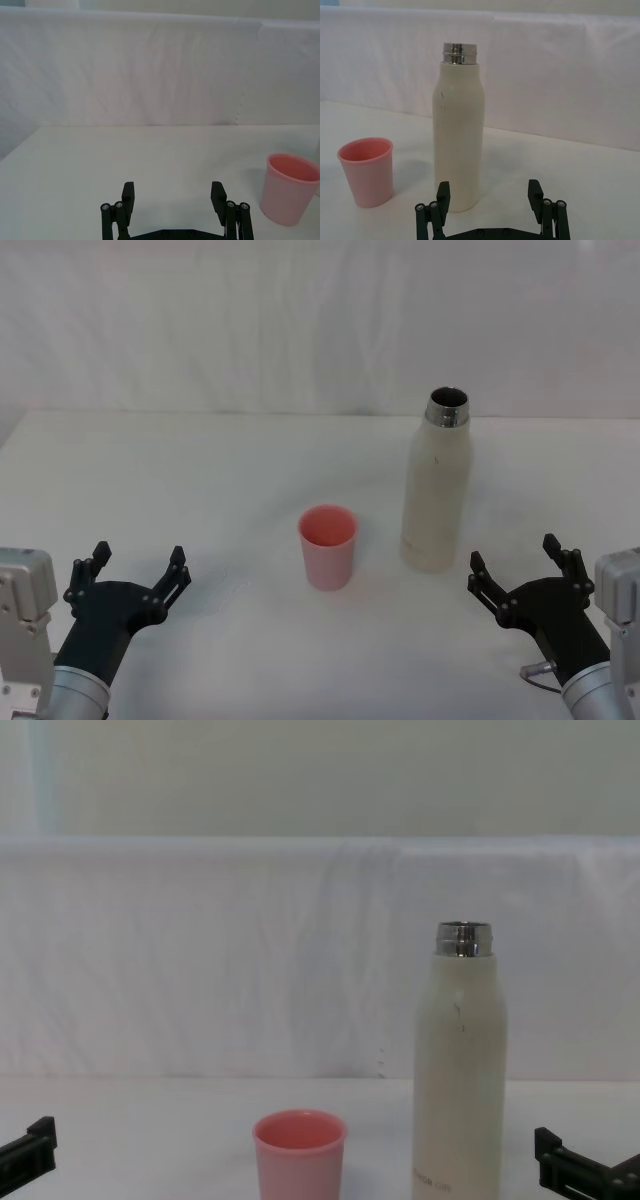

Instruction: Grasp the thermos with one hand and pour water into the cup lid.

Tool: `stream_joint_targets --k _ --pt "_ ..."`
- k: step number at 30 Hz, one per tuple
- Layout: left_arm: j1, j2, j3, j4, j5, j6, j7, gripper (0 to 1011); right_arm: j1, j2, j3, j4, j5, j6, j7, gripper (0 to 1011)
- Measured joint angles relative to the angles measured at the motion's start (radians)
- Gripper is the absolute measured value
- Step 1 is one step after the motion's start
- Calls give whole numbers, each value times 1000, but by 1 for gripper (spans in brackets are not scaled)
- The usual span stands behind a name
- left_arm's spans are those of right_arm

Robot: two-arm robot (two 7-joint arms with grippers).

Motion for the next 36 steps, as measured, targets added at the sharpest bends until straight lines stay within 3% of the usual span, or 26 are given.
stream_joint_targets --k 19,36 --pt "0 0 0 0 0 0 0 1001 1 -3 3 1 0 1 4 1003" --pt "0 0 0 0 0 0 0 1001 66 -49 40 42 18 60 108 1003"
